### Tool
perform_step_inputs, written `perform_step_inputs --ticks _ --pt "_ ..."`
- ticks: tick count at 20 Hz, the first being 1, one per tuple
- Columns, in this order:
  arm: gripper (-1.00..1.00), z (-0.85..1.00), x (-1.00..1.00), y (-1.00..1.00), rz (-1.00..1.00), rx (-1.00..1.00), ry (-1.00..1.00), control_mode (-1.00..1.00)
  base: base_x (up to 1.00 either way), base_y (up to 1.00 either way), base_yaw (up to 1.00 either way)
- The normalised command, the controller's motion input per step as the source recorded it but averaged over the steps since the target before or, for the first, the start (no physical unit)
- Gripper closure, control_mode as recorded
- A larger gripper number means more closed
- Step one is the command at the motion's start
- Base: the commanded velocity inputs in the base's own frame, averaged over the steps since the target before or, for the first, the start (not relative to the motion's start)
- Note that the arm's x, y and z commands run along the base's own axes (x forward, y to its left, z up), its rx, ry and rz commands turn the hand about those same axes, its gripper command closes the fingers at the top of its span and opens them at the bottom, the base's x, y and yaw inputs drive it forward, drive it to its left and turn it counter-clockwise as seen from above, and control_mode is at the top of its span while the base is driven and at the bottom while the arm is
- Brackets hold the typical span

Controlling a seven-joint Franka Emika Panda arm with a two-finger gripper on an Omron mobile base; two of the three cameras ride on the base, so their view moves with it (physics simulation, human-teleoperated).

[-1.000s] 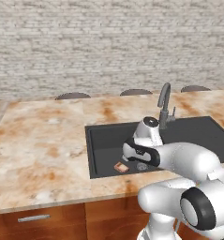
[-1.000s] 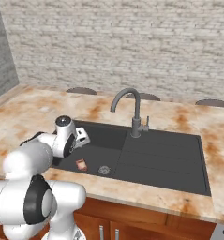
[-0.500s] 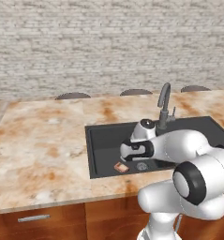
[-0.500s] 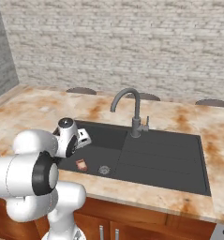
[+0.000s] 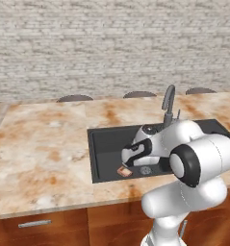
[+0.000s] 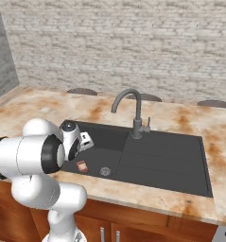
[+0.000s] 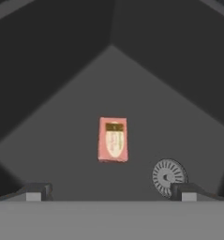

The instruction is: Pick up the dish brush and bar soap from the sink, and place them back in the cabinet, and close the cabinet doors.

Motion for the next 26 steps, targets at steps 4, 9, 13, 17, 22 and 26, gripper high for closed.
perform_step_inputs --ticks 4,9,13,17,22,26 --pt "-1.0 -0.2 0.16 0.0 0.0 0.0 0.01 -1.0 0.0 0.0 0.0" --pt "-1.0 -0.16 0.1 0.0 0.0 0.0 0.02 -1.0 0.0 0.0 0.0" --pt "-1.0 -0.13 0.0 0.0 0.0 0.0 0.05 -1.0 0.0 0.0 0.0" --pt "-1.0 -0.19 0.0 0.03 0.0 0.0 0.04 -1.0 0.0 0.0 0.0" --pt "-1.0 -0.2 0.01 0.05 0.0 0.0 0.04 -1.0 0.0 0.0 0.0" --pt "-1.0 -0.18 0.08 0.04 0.0 0.0 0.04 -1.0 0.0 0.0 0.0"
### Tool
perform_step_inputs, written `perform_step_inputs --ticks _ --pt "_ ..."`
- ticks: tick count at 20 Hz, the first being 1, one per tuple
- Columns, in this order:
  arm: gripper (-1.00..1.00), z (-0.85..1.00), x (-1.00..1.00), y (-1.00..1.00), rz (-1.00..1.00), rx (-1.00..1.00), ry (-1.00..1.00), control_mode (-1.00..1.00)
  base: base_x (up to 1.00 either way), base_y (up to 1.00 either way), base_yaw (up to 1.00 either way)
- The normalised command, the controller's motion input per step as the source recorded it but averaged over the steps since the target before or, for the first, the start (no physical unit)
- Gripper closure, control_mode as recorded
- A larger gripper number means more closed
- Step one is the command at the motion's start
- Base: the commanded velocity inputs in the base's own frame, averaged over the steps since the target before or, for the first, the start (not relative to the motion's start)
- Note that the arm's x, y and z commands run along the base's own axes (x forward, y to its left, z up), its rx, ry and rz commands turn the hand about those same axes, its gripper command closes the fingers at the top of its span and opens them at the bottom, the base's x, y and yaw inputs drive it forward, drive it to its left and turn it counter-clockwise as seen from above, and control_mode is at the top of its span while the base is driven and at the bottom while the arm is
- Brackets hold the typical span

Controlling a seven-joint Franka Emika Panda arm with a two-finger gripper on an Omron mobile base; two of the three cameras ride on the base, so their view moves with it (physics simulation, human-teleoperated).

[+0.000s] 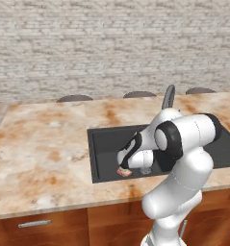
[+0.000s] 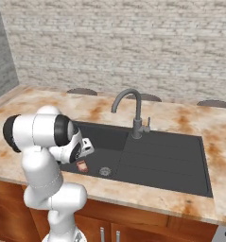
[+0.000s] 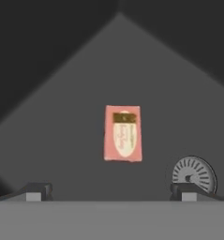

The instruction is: Pick up the dish brush and bar soap from the sink, and place them back in the cabinet, and close the cabinet doors.

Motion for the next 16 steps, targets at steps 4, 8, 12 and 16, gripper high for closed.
perform_step_inputs --ticks 4,8,12,16 --pt "-1.0 -0.21 0.17 0.02 0.0 0.0 0.01 -1.0 0.0 0.0 0.0" --pt "-1.0 -0.17 0.17 0.01 0.0 0.0 0.03 -1.0 0.0 0.0 0.0" --pt "-1.0 -0.14 0.14 0.0 0.0 0.0 0.04 -1.0 0.0 0.0 0.0" --pt "-1.0 -0.2 0.19 0.0 0.0 0.0 0.01 -1.0 0.0 0.0 0.0"
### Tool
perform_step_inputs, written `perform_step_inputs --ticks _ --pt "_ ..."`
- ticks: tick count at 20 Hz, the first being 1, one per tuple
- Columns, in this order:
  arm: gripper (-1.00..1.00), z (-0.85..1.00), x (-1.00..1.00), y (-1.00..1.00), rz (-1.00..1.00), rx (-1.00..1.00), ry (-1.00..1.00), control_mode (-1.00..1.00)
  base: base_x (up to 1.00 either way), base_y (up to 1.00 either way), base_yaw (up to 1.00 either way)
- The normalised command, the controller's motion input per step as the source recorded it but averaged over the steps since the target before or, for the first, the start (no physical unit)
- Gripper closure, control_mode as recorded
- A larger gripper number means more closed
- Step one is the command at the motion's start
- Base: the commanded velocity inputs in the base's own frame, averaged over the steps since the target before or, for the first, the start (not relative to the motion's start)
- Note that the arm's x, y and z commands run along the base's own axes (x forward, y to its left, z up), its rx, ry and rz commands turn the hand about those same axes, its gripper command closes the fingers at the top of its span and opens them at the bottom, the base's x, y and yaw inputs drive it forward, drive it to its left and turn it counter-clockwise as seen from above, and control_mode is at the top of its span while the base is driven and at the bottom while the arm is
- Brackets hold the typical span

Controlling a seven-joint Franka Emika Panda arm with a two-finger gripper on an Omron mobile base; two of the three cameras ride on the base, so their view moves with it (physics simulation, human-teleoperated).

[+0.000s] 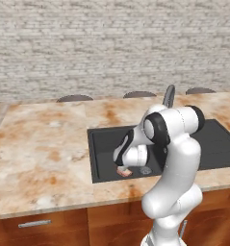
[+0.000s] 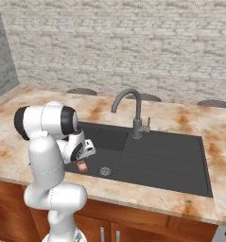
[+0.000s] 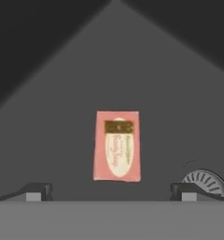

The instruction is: Pick up the dish brush and bar soap from the sink, and place them back in the cabinet, and close the cabinet doors.

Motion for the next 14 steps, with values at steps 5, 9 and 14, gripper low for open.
perform_step_inputs --ticks 5,9,14 --pt "-1.0 -0.18 0.23 0.0 0.0 0.0 0.01 -1.0 0.0 0.0 0.0" --pt "-1.0 -0.15 0.19 0.01 0.0 0.0 0.01 -1.0 0.0 0.0 0.0" --pt "-1.0 -0.17 0.03 0.0 0.0 0.0 0.03 -1.0 0.0 0.0 0.0"
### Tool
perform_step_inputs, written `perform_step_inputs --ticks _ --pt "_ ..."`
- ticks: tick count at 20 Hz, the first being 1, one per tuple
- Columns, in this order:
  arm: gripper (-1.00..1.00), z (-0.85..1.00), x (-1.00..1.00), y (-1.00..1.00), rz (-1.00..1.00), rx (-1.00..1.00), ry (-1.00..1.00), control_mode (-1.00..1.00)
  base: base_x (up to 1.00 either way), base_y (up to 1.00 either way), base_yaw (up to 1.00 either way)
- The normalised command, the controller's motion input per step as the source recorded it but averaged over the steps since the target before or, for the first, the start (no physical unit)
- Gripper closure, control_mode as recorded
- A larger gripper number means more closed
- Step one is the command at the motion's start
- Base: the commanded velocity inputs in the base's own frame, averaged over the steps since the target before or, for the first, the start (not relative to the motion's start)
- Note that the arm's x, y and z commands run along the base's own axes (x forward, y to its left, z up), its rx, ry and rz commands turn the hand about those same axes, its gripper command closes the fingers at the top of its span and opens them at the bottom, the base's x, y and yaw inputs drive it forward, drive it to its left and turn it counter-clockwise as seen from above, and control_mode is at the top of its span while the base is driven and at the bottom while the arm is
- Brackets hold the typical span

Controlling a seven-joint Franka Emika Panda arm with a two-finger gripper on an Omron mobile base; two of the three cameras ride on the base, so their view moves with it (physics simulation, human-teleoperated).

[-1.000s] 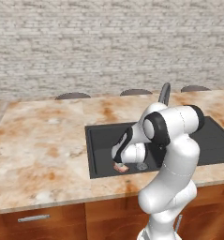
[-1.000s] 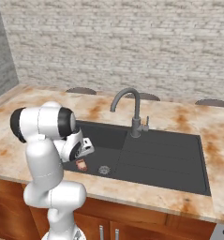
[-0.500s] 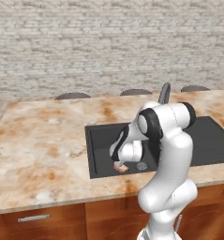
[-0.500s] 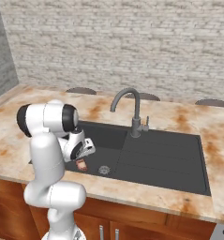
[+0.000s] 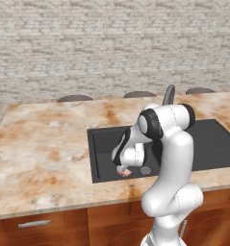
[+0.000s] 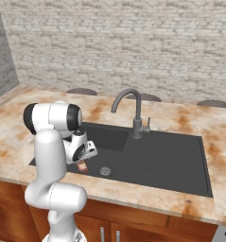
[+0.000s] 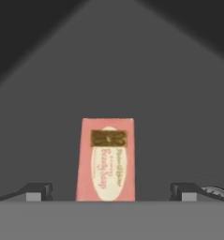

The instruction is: Pick up the dish brush and bar soap from the sink, and place them back in the cabinet, and close the cabinet doors.

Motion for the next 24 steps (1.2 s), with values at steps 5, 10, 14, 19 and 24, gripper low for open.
perform_step_inputs --ticks 5,10,14,19,24 --pt "-1.0 -0.17 0.0 0.04 0.0 0.0 0.04 -1.0 0.0 0.0 0.0" --pt "-1.0 -0.16 0.01 0.09 0.0 0.0 0.05 -1.0 0.0 0.0 0.0" --pt "-1.0 -0.14 0.06 0.04 0.0 0.0 0.05 -1.0 0.0 0.0 0.0" --pt "-1.0 -0.1 0.15 0.04 0.0 0.0 0.05 -1.0 0.0 0.0 0.0" --pt "-1.0 -0.07 0.2 0.03 0.0 0.0 0.06 -1.0 0.0 0.0 0.0"
